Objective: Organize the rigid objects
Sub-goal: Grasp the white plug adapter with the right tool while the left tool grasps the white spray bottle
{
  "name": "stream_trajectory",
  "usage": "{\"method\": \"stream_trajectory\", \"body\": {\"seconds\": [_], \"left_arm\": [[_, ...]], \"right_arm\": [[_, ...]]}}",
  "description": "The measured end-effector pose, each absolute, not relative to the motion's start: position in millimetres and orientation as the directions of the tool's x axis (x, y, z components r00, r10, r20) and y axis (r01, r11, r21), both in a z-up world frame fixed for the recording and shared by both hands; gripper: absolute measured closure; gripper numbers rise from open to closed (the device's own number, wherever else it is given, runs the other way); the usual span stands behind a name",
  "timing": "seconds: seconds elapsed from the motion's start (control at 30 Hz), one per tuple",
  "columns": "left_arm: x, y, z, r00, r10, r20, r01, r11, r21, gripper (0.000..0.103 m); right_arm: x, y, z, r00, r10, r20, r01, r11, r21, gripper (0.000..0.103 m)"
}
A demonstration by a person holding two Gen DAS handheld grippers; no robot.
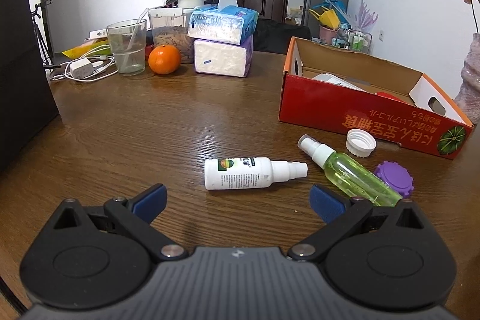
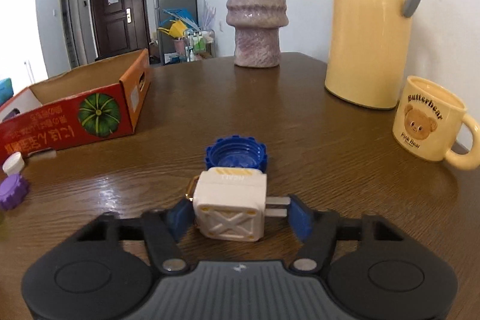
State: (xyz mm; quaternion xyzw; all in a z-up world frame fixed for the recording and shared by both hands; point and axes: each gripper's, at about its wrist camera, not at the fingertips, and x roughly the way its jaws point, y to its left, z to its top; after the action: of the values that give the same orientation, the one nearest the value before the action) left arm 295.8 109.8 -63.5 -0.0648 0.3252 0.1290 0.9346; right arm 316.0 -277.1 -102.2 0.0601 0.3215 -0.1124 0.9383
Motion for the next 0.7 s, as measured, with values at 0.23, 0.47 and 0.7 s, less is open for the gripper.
{"method": "stream_trajectory", "body": {"seconds": [0.23,0.47,0.7], "left_arm": [[310.5,105.3,-68.9,0.749,0.213,-0.628,-0.3,0.953,-0.034,0.0],[325.1,99.0,-72.8,0.741,0.241,-0.627,-0.329,0.944,-0.026,0.0],[341.1,88.8,-76.3,0.736,0.272,-0.62,-0.339,0.941,0.011,0.0]], "right_arm": [[312.3,-282.0,-100.6,0.789,-0.161,-0.592,0.259,0.962,0.084,0.044],[306.8,-282.4,-96.8,0.815,-0.17,-0.554,0.269,0.958,0.102,0.044],[305.5,-278.9,-94.6,0.826,-0.181,-0.534,0.275,0.956,0.102,0.044]]}}
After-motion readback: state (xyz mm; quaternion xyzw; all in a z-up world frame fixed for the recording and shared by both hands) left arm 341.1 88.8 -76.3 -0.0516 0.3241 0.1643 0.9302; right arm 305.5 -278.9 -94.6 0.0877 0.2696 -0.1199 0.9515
